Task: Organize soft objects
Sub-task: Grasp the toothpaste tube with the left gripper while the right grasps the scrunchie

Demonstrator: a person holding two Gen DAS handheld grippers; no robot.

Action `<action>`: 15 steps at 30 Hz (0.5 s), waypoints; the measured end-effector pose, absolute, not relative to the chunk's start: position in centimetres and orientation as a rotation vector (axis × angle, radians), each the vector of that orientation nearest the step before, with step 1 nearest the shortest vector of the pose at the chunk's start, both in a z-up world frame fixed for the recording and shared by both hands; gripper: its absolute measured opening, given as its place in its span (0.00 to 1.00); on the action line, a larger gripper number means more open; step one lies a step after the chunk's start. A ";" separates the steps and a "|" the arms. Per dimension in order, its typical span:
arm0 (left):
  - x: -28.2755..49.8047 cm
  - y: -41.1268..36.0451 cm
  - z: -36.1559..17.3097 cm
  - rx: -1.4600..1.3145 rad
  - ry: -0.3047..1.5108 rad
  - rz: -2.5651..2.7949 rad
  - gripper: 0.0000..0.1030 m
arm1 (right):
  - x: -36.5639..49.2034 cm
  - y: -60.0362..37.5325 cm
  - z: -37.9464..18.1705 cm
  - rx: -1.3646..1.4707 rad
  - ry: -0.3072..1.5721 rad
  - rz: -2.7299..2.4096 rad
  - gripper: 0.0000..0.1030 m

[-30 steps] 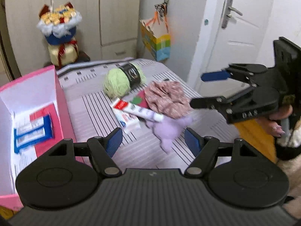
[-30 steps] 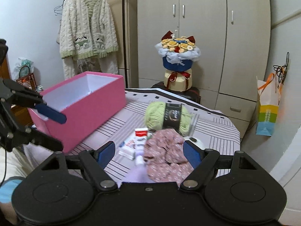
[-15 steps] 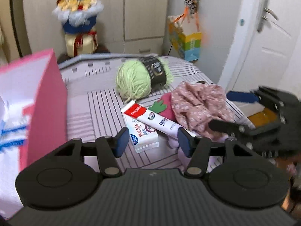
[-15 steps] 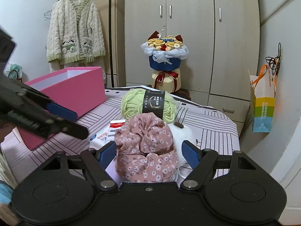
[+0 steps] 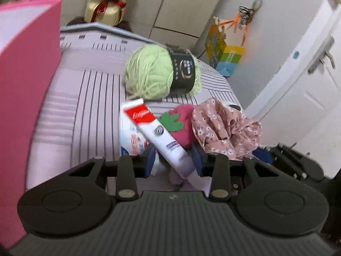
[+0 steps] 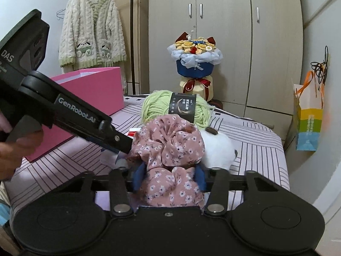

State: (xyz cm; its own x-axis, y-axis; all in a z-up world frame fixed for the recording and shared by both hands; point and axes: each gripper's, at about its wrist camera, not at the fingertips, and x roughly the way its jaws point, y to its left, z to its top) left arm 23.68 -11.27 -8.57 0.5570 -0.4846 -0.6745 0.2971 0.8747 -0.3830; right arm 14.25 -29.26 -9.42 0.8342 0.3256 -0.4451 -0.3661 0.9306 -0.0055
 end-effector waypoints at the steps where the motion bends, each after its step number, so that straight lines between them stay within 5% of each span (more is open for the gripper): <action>1: 23.5 -11.3 -8.7 -0.254 0.859 -0.449 0.36 | 14.2 -29.2 -9.5 -0.086 0.454 0.366 0.39; 10: 22.8 -11.7 -9.1 -0.334 0.818 -0.364 0.38 | 14.0 -29.2 -9.7 -0.074 0.444 0.351 0.34; 15: 22.6 -10.7 -9.8 -0.434 0.782 -0.329 0.28 | 14.0 -28.8 -9.8 -0.055 0.441 0.331 0.24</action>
